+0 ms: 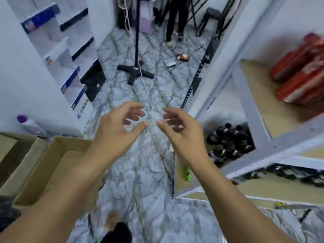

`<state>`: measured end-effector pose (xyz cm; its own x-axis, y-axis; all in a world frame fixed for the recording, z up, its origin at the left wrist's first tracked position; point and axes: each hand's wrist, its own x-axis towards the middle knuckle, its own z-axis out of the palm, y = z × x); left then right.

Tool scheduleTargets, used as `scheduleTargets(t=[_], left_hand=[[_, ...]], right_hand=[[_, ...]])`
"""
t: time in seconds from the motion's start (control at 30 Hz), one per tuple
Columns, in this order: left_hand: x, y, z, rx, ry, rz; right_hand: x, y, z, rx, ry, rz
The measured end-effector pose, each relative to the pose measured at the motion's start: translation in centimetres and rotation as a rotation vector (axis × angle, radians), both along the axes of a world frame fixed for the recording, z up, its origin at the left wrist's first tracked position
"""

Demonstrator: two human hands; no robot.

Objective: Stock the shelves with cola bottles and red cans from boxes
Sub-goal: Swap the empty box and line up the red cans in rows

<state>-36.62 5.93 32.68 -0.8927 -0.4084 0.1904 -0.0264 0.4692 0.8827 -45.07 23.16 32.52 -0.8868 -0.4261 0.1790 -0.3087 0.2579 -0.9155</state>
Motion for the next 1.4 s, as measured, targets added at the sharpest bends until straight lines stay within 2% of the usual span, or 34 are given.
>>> scheduleTargets(t=[0.13,0.33,0.43,0.57,0.67,0.8,0.9,1.1,1.4], left_hand=[[-1.4,9.9,6.1,0.007,0.098,-0.19],[-5.0,21.3,13.0,0.016,0.245,-0.503],[-6.0,25.7,14.9,0.054,0.322,-0.615],[-6.4,31.1,15.3,0.087,0.327,-0.728],[-7.9,34.9,14.8,0.095,0.304,-0.699],[-11.8,38.8,14.2,-0.032,0.388,-0.435],[-14.5,40.5,13.9,-0.081,0.347,-0.28],[-18.0,41.3,12.0,-0.045,0.202,-0.216],[-17.8,41.3,12.4,-0.085,0.211,-0.138]], right_hand=[[1.7,10.3,5.1,-0.039,0.086,-0.143],[2.3,21.5,10.4,-0.136,0.26,-0.38],[1.9,26.1,12.5,-0.145,0.334,-0.49],[0.3,31.0,14.1,-0.049,0.41,-0.573],[-2.5,34.2,14.2,0.036,0.485,-0.651],[-7.2,38.1,13.7,0.135,0.523,-0.689],[-10.5,40.2,13.1,0.164,0.458,-0.62],[-13.9,42.1,12.7,0.176,0.419,-0.442],[-15.7,43.3,12.6,0.154,0.372,-0.319]])
